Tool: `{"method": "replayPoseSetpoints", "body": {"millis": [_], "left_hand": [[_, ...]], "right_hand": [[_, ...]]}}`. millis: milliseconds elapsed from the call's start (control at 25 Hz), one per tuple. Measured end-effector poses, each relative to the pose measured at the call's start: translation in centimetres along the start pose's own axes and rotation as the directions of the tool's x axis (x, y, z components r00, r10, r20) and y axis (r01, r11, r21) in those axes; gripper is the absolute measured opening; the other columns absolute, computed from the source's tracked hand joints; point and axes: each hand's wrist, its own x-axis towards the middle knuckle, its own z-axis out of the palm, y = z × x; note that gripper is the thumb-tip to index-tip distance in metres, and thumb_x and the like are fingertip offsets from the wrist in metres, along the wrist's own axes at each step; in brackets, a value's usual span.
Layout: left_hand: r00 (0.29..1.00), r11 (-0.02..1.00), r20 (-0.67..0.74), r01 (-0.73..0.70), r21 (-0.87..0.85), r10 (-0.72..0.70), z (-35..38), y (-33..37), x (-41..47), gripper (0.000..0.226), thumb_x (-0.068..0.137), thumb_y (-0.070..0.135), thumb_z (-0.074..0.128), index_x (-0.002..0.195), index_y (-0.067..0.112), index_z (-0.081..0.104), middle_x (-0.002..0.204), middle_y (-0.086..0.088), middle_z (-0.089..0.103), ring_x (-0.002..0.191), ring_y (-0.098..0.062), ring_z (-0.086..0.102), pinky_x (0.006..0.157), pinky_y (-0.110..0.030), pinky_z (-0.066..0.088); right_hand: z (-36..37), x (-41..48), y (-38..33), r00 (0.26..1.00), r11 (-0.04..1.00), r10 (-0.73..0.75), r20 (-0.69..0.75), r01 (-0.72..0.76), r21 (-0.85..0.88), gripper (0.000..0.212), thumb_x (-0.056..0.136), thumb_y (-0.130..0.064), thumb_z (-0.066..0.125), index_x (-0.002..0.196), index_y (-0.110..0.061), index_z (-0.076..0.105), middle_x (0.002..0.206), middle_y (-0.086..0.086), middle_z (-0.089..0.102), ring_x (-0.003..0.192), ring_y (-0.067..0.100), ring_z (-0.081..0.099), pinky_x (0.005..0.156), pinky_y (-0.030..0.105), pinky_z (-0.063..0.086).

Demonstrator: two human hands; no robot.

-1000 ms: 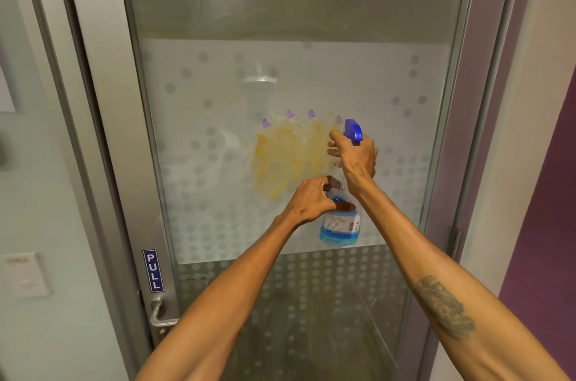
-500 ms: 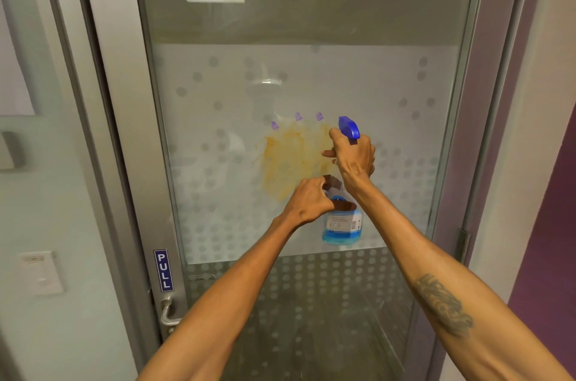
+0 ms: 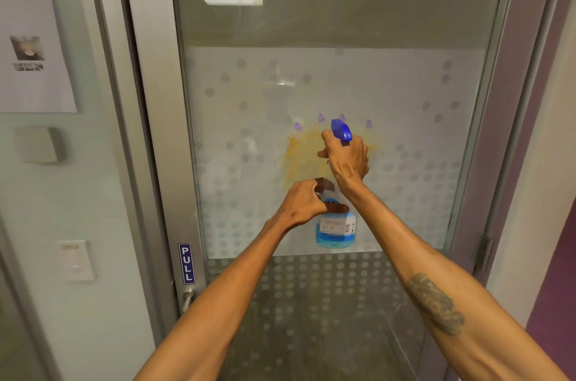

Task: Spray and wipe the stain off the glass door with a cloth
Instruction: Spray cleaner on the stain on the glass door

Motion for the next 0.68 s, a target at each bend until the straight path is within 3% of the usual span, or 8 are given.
{"method": "replayPoseSetpoints", "body": {"millis": [80,160,360,520,680], "left_hand": [[1.000,1.000,-0.010,-0.002,0.002,0.002,-0.7,-0.4,-0.5,0.055,0.075,0.046,0.083,0.119,0.015,0.070,0.117,-0.003,0.074,0.098,-0.025,0.069,0.076,-0.031,0.059],[1.000,1.000,-0.015,0.014,0.002,-0.014,-1.4,-1.0,-0.9,0.054,0.076,0.046,0.083,0.118,0.015,0.070,0.116,-0.003,0.075,0.097,-0.026,0.070,0.078,-0.035,0.062],[0.999,0.999,-0.027,0.034,0.008,-0.034,-2.5,-2.1,-2.4,0.058,0.073,0.051,0.081,0.118,0.017,0.069,0.117,-0.002,0.075,0.097,-0.026,0.071,0.081,-0.039,0.064],[0.998,0.999,-0.034,0.051,0.007,-0.051,-3.7,-3.4,-3.3,0.053,0.075,0.048,0.082,0.116,0.018,0.069,0.117,-0.001,0.075,0.096,-0.026,0.071,0.073,-0.030,0.061],[0.999,0.999,-0.017,0.043,0.007,-0.043,-4.1,-4.3,-4.3,0.053,0.074,0.050,0.080,0.114,0.019,0.069,0.116,-0.001,0.075,0.095,-0.025,0.071,0.073,-0.032,0.062]], "right_hand": [[0.7,-0.6,-0.3,1.000,1.000,-0.001,-0.013,0.001,0.017,0.027,0.089,-0.035,0.061,0.068,-0.018,0.065,0.062,0.000,0.073,0.062,0.016,0.068,0.072,0.039,0.061],[1.3,-1.1,-0.7,0.999,1.000,-0.006,0.036,0.005,0.023,0.028,0.086,-0.036,0.063,0.079,-0.010,0.071,0.068,0.003,0.075,0.070,0.023,0.073,0.076,0.046,0.062],[2.8,-2.2,-1.0,0.998,1.000,-0.015,0.067,0.016,-0.011,0.030,0.089,-0.036,0.058,0.071,-0.012,0.066,0.058,-0.002,0.071,0.060,0.014,0.069,0.075,0.044,0.063],[4.1,-3.2,-1.3,0.993,1.000,-0.013,0.119,0.015,-0.014,0.032,0.090,-0.038,0.061,0.085,-0.008,0.073,0.072,0.003,0.076,0.070,0.019,0.074,0.078,0.047,0.062],[5.1,-4.5,-1.1,0.998,0.999,0.039,0.050,-0.038,-0.010,0.033,0.091,-0.038,0.059,0.078,-0.010,0.070,0.062,-0.001,0.072,0.071,0.021,0.072,0.080,0.045,0.061]]}}
